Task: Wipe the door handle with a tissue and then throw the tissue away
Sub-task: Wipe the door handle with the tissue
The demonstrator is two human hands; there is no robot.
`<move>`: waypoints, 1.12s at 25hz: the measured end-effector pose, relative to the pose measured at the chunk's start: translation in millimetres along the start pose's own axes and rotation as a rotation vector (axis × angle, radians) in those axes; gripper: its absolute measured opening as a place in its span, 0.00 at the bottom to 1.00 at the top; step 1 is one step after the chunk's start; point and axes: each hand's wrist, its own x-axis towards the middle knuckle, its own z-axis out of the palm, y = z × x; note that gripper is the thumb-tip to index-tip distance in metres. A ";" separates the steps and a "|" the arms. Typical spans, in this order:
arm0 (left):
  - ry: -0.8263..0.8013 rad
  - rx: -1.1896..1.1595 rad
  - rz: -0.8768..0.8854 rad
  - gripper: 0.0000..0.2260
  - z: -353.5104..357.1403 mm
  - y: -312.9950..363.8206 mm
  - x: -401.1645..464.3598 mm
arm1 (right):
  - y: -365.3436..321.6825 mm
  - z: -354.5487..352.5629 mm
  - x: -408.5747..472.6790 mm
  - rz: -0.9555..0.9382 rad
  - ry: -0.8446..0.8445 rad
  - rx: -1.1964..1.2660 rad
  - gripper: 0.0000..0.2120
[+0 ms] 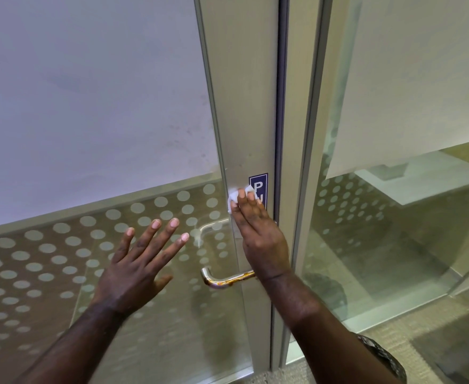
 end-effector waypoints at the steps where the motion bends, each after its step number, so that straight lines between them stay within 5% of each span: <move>1: -0.008 -0.007 -0.004 0.42 0.1 0.3 0.2 | 1.8 -2.8 0.0 -0.021 -0.004 -0.009 0.20; 4: -0.027 -0.032 -0.013 0.46 -2.2 0.5 -0.4 | 4.0 -10.0 2.1 -0.013 0.015 -0.004 0.18; 8: -0.104 -0.068 -0.042 0.62 -7.2 -0.2 0.5 | 0.2 -12.4 13.1 0.224 0.163 0.000 0.17; 16: -0.117 -0.113 -0.042 0.63 -8.8 0.9 1.5 | -1.8 -14.7 68.5 0.408 0.382 0.087 0.15; 25: -0.094 -0.133 -0.044 0.63 -7.5 1.5 2.2 | -27.2 -6.8 -0.5 0.184 0.006 0.113 0.20; 28: -0.083 -0.134 -0.048 0.63 -7.4 1.7 2.4 | -24.3 -27.2 -20.6 0.215 -0.095 0.201 0.10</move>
